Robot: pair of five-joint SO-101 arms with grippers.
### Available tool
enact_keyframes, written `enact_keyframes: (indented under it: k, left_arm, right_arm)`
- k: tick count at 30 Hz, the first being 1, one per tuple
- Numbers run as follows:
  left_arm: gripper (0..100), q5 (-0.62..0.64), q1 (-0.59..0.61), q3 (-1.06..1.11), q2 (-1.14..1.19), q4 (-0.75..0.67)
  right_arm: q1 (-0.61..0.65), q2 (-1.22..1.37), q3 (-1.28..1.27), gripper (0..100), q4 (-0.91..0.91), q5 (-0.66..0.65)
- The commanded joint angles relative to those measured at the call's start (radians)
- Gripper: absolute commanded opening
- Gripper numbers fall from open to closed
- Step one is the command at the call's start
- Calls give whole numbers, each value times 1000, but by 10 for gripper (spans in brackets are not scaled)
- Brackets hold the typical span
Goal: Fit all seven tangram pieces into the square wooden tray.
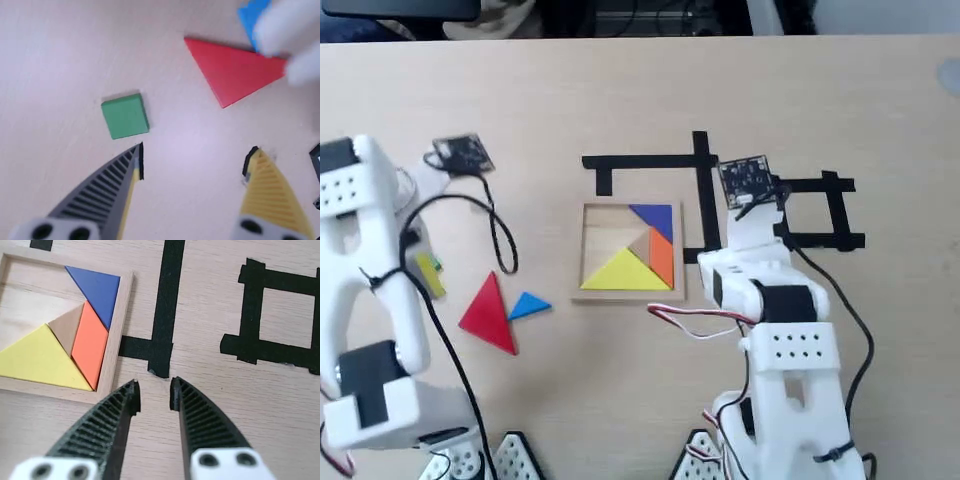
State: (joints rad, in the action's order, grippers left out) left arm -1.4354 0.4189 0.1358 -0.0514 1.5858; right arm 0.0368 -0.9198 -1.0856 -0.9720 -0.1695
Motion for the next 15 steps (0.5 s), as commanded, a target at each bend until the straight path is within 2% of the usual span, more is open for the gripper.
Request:
enact_keyframes:
  k: [1, 8, 15]
  left_arm:
    - [332, -29, -31, 137, -63, -43]
    - [332, -14, -28, 499, -31, -354]
    - [332, -14, -28, 576, -55, -404]
  right_arm:
    - [-5, -18, -12, 120, 46, 5]
    - [-5, -19, -15, 120, 44, 5]
    - [-5, -19, -15, 120, 44, 5]
